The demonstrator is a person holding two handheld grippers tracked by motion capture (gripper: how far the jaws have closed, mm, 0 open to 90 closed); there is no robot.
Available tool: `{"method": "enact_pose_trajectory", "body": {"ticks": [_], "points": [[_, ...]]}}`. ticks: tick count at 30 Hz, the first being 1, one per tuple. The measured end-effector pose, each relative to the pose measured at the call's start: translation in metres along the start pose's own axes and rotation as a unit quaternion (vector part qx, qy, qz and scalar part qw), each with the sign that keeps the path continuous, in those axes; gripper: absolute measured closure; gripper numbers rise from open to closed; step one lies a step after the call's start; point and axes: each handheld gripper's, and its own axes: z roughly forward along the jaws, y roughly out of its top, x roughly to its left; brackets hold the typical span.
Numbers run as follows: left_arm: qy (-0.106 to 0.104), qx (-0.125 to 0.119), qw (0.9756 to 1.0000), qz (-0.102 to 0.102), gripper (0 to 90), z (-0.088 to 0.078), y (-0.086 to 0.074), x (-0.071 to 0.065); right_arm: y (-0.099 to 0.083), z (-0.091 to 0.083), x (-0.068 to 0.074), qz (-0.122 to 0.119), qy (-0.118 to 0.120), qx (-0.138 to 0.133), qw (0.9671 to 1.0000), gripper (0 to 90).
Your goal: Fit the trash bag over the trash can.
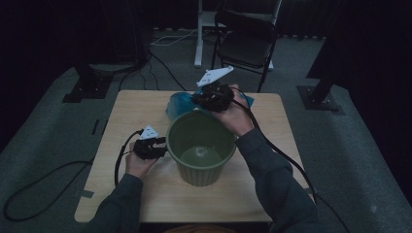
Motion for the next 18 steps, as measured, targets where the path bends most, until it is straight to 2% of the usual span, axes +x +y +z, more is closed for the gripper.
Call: {"method": "enact_pose_trajectory", "body": {"ticks": [8,18], "points": [[0.001,-0.003,1.0,0.0,53.5,-0.002,0.0,0.001,0.021,0.01,0.017,-0.015,0.015,-0.007,0.9997,89.2],[0.002,-0.004,1.0,0.001,53.5,-0.002,0.0,0.002,0.039,0.018,0.034,-0.032,0.024,-0.001,0.9992,89.2]]}}
